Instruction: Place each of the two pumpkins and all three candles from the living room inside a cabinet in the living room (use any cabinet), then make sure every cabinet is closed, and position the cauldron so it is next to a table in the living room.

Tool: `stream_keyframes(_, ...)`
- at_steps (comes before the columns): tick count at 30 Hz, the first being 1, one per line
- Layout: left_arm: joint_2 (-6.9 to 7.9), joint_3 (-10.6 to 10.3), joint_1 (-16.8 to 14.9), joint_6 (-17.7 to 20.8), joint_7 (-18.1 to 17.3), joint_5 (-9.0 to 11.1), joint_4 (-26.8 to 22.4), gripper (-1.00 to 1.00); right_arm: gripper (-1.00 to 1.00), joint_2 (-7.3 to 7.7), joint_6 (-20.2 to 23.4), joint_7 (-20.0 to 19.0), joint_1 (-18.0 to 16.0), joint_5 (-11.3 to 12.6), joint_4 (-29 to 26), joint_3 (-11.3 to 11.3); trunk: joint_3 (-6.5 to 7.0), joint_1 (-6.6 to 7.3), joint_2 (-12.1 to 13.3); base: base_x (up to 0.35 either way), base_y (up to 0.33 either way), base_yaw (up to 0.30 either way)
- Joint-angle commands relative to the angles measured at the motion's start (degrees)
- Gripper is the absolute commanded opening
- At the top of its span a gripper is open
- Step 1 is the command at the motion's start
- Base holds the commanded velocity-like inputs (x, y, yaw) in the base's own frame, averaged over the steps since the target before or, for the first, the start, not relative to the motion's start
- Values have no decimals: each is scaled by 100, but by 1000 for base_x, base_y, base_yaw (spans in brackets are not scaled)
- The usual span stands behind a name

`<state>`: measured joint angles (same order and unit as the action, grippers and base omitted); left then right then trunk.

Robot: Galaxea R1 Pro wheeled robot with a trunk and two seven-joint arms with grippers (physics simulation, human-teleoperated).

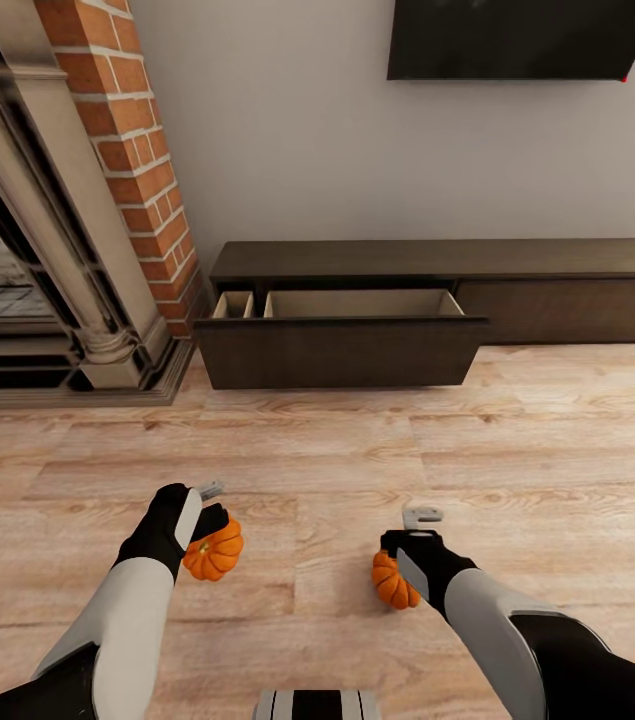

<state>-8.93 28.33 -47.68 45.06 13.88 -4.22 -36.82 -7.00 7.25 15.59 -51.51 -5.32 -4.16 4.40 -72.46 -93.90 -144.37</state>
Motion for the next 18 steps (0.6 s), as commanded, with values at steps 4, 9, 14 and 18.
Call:
stream_keyframes(4,-11,32,-5,21,-8,-44,-9,-100,100,-10,40,7,1,-57,-33,43,-49,-4,-5,0,0,0)
stream_keyframes(9,-12,32,-5,16,-14,-44,-9,-100,100,-23,40,6,1,-57,-38,38,-160,-17,-11,0,0,0)
stream_keyframes(14,-10,32,-5,24,-9,-44,-14,-100,100,-60,41,5,-1,-57,-36,40,-226,-25,-15,0,0,0)
stream_keyframes(18,0,33,-5,73,-14,-34,-131,-100,100,-95,40,5,0,-57,-34,41,-226,-25,-15,0,0,0)
